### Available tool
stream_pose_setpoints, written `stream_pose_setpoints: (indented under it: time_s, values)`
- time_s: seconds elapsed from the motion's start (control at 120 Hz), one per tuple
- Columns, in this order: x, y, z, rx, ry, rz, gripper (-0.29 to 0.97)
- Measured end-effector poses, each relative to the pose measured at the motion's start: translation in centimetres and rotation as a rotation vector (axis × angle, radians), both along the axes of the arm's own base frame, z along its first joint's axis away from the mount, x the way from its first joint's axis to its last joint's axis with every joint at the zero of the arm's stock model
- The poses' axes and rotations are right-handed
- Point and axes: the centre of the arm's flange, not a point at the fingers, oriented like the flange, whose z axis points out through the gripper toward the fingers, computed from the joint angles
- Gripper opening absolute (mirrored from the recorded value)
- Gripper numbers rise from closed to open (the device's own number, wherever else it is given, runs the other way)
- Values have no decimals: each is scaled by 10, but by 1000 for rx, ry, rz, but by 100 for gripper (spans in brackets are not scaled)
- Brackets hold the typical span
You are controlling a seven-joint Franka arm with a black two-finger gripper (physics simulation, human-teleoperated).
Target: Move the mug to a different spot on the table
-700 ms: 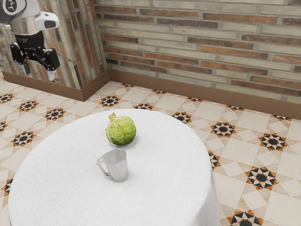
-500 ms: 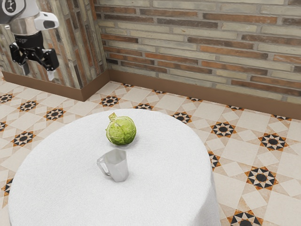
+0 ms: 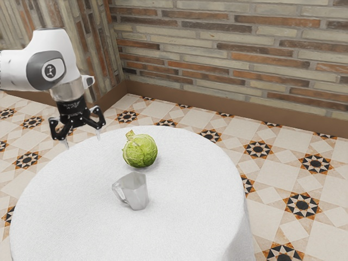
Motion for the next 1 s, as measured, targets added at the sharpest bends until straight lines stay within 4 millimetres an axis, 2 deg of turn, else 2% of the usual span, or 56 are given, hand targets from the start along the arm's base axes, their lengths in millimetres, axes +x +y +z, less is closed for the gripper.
stream_pose_setpoints:
  time_s: [0.075, 0.142, 0.292, 0.425, 0.642, 0.892, 1.0]
  values:
    - [-2, -3, -19, -19, -7, 147, 68]
    - [-5, -12, -35, -27, -3, 252, 68]
    - [-9, -25, -57, -27, -4, 464, 68]
    - [-9, -31, -73, -14, 14, 608, 68]
    - [1, -45, -111, 31, 61, 757, 68]
    - [7, -50, -121, 13, 63, 905, 68]
    - [2, -52, -130, -3, 86, 968, 68]
